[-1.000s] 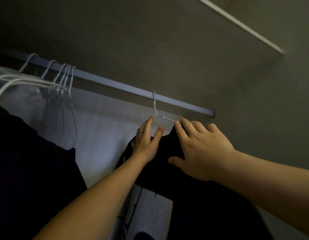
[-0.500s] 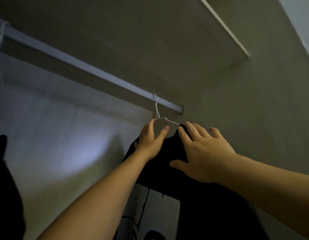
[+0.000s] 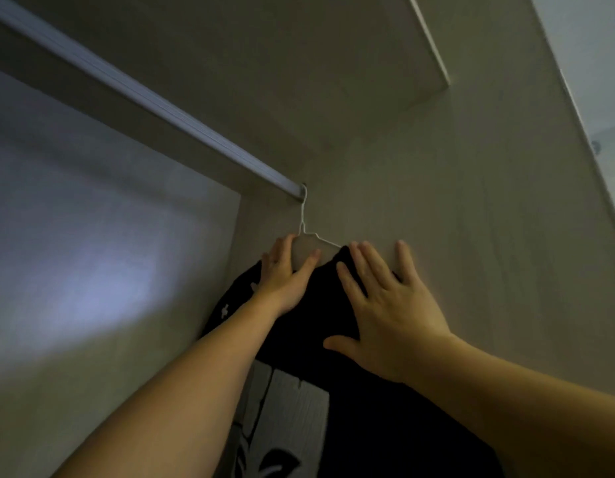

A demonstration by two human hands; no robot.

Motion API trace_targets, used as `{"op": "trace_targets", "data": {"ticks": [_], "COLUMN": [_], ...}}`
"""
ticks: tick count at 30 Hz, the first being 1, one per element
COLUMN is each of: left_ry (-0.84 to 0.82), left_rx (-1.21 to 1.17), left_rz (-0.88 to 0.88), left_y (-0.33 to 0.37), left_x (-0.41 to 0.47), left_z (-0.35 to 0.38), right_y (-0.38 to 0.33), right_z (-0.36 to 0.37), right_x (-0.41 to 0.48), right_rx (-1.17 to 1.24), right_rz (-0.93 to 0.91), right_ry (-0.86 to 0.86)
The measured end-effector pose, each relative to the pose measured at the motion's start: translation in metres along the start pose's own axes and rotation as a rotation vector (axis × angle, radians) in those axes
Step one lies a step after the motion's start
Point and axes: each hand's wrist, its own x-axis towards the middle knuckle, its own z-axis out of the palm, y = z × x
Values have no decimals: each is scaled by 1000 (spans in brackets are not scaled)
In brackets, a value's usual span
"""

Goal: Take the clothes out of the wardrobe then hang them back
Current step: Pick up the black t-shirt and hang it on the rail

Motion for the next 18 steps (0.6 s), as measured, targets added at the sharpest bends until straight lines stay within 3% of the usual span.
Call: {"op": "trace_targets", "data": {"ticks": [6, 12, 18], "left_ry": [50, -6, -21], "left_rx": [40, 144, 120], "left_rz": [28, 18, 133], "left_y": [-12, -15, -10], "left_x": [7, 0, -68], "left_z": [2, 0, 9], "right_y": [-10, -13, -5], "right_z": [9, 9, 12], "right_x": [4, -3, -66], "right_rx": [-19, 24, 97], "right_rz": [2, 14, 13], "right_ry": [73, 84, 66]}}
